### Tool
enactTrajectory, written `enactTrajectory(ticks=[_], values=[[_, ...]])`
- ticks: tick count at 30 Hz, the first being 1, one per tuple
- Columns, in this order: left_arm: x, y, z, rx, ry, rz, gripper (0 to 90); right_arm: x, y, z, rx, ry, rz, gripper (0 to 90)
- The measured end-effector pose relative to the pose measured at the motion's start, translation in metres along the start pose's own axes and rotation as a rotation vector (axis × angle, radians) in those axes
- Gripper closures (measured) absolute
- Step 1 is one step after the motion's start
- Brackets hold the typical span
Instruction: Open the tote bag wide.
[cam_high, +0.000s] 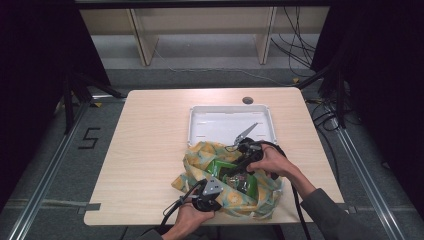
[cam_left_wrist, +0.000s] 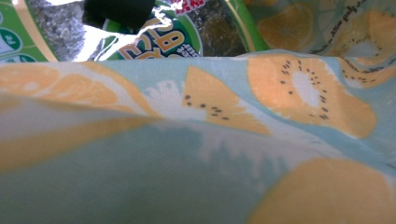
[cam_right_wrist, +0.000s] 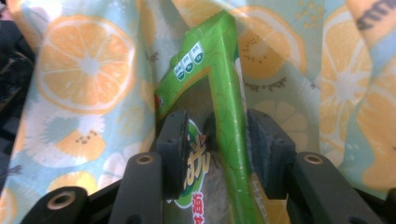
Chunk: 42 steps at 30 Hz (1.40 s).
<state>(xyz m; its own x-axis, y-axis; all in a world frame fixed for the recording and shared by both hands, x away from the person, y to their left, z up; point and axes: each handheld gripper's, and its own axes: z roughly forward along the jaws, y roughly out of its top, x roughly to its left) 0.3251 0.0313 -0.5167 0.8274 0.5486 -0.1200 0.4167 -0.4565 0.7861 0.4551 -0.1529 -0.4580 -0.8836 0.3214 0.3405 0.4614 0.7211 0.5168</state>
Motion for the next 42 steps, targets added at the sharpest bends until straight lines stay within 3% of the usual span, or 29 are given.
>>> enactTrajectory(ticks=[1,7,8,11,12,15,17,19,20,21,25,26,30,33,35,36,37,40,41,42], values=[[0.001,0.000,0.000,0.002,0.005,0.025,89.5,0.000,0.000,0.000,0.000,0.002,-0.003,61.1],[0.001,0.001,-0.001,0.003,0.005,0.024,89.5,0.005,0.000,-0.001,0.039,-0.006,0.004,61.2],[0.000,0.000,0.000,0.001,0.000,-0.003,89.5,0.005,0.000,-0.001,0.043,-0.006,0.004,61.4],[-0.001,0.000,0.001,-0.009,0.002,-0.016,89.5,0.007,0.000,-0.002,0.059,-0.017,0.023,66.5],[0.000,0.000,0.001,-0.006,0.010,-0.015,89.5,0.006,0.000,-0.003,0.051,0.005,0.009,67.9],[0.001,0.000,0.000,-0.003,0.009,0.013,89.5,0.011,0.001,-0.007,0.059,0.016,0.020,72.1],[0.000,0.000,0.001,-0.007,0.005,-0.015,89.5,0.012,0.001,-0.009,0.051,0.012,-0.006,74.1],[0.001,-0.001,0.000,0.006,0.005,-0.004,89.5,0.015,0.003,-0.010,0.056,0.021,-0.010,75.1],[0.000,-0.001,0.001,-0.008,0.006,-0.021,89.5,0.013,0.003,-0.007,0.030,0.058,-0.063,75.2],[0.000,-0.001,0.001,-0.006,0.005,-0.018,89.5,0.017,0.003,-0.010,0.057,0.013,-0.011,75.3],[0.001,0.000,-0.001,0.008,0.007,-0.011,88.0,0.016,0.004,-0.009,0.033,0.061,-0.065,75.6],[-0.001,0.000,0.000,-0.008,0.001,-0.036,86.3,0.015,0.005,-0.010,0.026,0.048,-0.076,75.6],[-0.005,0.002,-0.005,0.022,-0.015,0.009,76.2,0.018,0.006,-0.017,0.002,0.016,-0.075,75.6],[-0.009,0.003,-0.011,0.001,-0.037,-0.022,71.6,0.020,0.007,-0.023,-0.017,0.000,-0.082,75.6],[-0.008,0.004,-0.018,0.011,-0.042,0.007,69.7,0.021,0.008,-0.028,-0.032,-0.015,-0.082,75.5],[-0.009,0.004,-0.021,0.012,-0.043,0.004,68.4,0.021,0.008,-0.031,-0.044,-0.020,-0.079,75.5],[-0.010,0.004,-0.026,0.017,-0.047,-0.026,66.5,0.023,0.009,-0.032,-0.048,-0.009,-0.072,75.5],[-0.010,0.005,-0.035,0.037,-0.050,-0.003,61.4,0.025,0.011,-0.038,-0.074,-0.042,-0.081,75.5],[-0.013,0.005,-0.039,0.043,-0.046,-0.018,60.2,0.025,0.011,-0.038,-0.081,-0.038,-0.082,75.5],[-0.012,0.005,-0.041,0.047,-0.051,0.005,57.9,0.027,0.012,-0.040,-0.104,-0.039,-0.069,75.4]])
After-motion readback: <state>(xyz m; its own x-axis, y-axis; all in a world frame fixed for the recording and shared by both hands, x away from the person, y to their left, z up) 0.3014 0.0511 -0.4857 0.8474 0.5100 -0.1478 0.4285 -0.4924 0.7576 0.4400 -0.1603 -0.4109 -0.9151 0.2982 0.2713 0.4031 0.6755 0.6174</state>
